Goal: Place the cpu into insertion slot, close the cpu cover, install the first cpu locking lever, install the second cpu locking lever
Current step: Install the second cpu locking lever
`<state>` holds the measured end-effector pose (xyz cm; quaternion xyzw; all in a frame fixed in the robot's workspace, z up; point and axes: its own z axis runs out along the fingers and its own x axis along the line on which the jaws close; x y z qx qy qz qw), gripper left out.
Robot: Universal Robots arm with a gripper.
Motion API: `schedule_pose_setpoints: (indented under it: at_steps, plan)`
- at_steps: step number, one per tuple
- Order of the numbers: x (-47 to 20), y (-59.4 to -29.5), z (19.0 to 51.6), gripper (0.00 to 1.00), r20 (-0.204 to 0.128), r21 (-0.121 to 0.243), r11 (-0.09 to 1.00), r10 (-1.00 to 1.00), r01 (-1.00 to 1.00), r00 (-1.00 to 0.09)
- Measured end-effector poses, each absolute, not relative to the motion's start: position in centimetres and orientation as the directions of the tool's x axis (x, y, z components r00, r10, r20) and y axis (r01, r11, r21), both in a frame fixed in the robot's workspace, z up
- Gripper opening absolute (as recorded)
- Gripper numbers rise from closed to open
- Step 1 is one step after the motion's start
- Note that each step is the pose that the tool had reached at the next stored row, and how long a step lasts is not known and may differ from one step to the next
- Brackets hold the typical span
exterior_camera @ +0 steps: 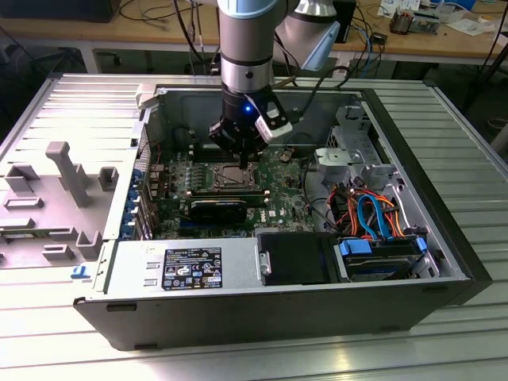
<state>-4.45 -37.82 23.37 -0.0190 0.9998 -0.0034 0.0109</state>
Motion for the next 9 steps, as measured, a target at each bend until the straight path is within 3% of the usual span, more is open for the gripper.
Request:
schedule_pose_setpoints:
  at_steps: [9]
  plan:
    - [-4.4,-39.6,23.4,0.11,-0.022,-0.007,0.999,-0.038,-0.038,-0.999]
